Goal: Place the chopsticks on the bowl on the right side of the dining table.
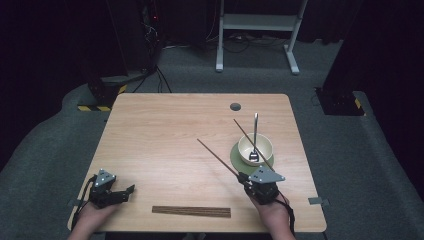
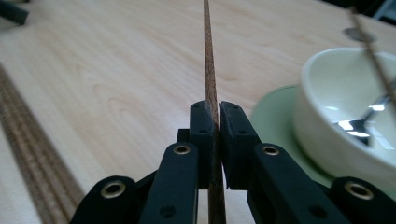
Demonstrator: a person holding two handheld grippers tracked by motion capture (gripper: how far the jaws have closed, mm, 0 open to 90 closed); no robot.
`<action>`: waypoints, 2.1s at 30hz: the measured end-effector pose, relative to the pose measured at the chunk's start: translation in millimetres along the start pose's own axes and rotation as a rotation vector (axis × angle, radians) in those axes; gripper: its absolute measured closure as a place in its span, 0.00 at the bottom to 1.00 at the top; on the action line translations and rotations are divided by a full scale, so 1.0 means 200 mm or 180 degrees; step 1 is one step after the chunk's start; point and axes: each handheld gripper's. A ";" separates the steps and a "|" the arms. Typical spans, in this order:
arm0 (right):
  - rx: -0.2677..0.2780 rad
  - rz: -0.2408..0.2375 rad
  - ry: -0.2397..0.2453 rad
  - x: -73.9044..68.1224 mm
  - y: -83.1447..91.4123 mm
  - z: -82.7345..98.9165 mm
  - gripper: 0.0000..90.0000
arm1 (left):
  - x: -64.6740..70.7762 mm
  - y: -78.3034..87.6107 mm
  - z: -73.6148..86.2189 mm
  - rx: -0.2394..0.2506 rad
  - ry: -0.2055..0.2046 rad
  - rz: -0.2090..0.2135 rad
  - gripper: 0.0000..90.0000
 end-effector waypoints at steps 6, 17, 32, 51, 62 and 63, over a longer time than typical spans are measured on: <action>0.0107 0.0262 -0.0120 0.08 0.08 0.00 0.93 | 0.00 0.00 0.00 0.0000 0.0002 -0.0004 0.17; 0.0048 0.0590 -0.0270 0.17 0.08 0.00 0.93 | 0.00 0.00 0.00 0.0000 -0.0004 0.0001 0.17; -0.0056 0.0784 -0.0409 0.20 0.04 0.00 0.93 | 0.00 0.00 0.00 0.0001 -0.0006 0.0007 0.17; -0.0090 0.0805 -0.0476 0.24 0.02 0.02 0.92 | 0.00 0.00 0.00 0.0000 -0.0009 0.0009 0.17; -0.0090 0.0816 -0.0473 0.23 0.03 0.02 0.92 | 0.00 0.00 0.00 0.0003 -0.0005 0.0002 0.17; -0.0087 0.0822 -0.0475 0.23 0.03 0.02 0.91 | 0.00 0.00 0.00 0.0003 -0.0007 0.0004 0.17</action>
Point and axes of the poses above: each handheld gripper's, and its own axes: y roughly backward along the jaws, z roughly out of its underside, x roughly to its right, and after that the axes turned 7 degrees about -z, right-handed
